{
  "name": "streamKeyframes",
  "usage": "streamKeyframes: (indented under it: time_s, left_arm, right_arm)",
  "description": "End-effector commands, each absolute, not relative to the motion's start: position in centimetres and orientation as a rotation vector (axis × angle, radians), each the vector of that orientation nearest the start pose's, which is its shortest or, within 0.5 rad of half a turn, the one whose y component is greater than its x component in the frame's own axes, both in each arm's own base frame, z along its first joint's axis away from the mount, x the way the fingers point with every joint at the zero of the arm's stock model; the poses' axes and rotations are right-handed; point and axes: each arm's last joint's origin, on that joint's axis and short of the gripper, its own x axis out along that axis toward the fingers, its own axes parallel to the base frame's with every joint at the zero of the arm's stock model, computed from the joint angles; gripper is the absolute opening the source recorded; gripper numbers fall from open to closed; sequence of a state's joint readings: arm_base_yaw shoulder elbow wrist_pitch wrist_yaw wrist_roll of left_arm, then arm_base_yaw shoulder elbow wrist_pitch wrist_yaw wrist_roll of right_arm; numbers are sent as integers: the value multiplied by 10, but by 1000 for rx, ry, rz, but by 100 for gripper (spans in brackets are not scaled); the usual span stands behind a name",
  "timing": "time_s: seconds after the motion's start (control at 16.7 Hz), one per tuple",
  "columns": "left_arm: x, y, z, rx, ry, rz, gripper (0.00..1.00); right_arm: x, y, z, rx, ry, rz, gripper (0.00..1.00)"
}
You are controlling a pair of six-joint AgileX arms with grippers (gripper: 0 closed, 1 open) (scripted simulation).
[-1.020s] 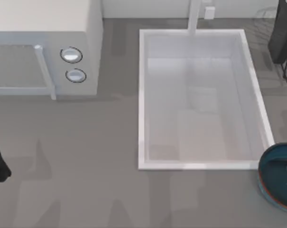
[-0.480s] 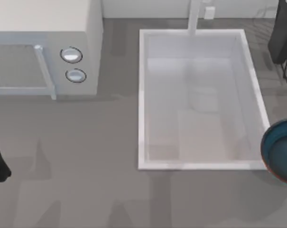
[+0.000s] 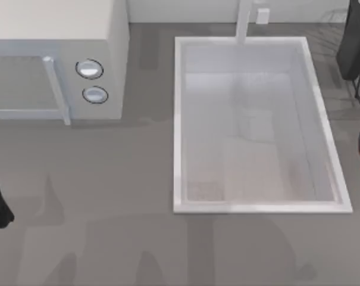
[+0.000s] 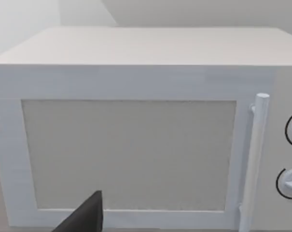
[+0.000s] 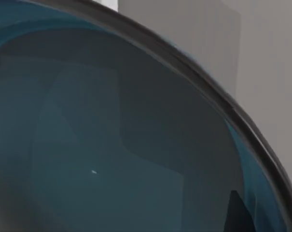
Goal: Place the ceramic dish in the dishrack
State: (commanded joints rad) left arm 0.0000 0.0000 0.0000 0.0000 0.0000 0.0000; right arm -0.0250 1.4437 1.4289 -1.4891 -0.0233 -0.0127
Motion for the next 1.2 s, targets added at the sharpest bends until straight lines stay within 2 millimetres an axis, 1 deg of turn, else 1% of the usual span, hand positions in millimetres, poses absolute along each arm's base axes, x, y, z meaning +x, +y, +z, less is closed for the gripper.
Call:
streamKeyframes:
  time_s: [0.12, 0.42, 0.6, 0.72, 0.84, 1.02, 1.2]
  left_arm:
    - [106, -1, 160, 0, 0, 0, 100]
    - [106, -1, 160, 0, 0, 0, 100]
    - [106, -1, 160, 0, 0, 0, 100]
    - [106, -1, 160, 0, 0, 0, 100]
    - [106, -1, 160, 0, 0, 0, 100]
    - [106, -1, 160, 0, 0, 0, 100]
    - [106, -1, 160, 0, 0, 0, 100]
  right_arm:
    - [240, -2, 330, 26, 1491, 7, 0]
    - [241, -1, 329, 26, 1492, 10, 0]
    - [241, -9, 332, 73, 1419, 4, 0]
    - [242, -19, 335, 127, 1316, 1, 0]
    - [243, -32, 340, 183, 1174, -2, 0]
    - [243, -55, 351, 237, 900, -6, 0]
    - [236, -79, 368, 230, 595, -10, 0]
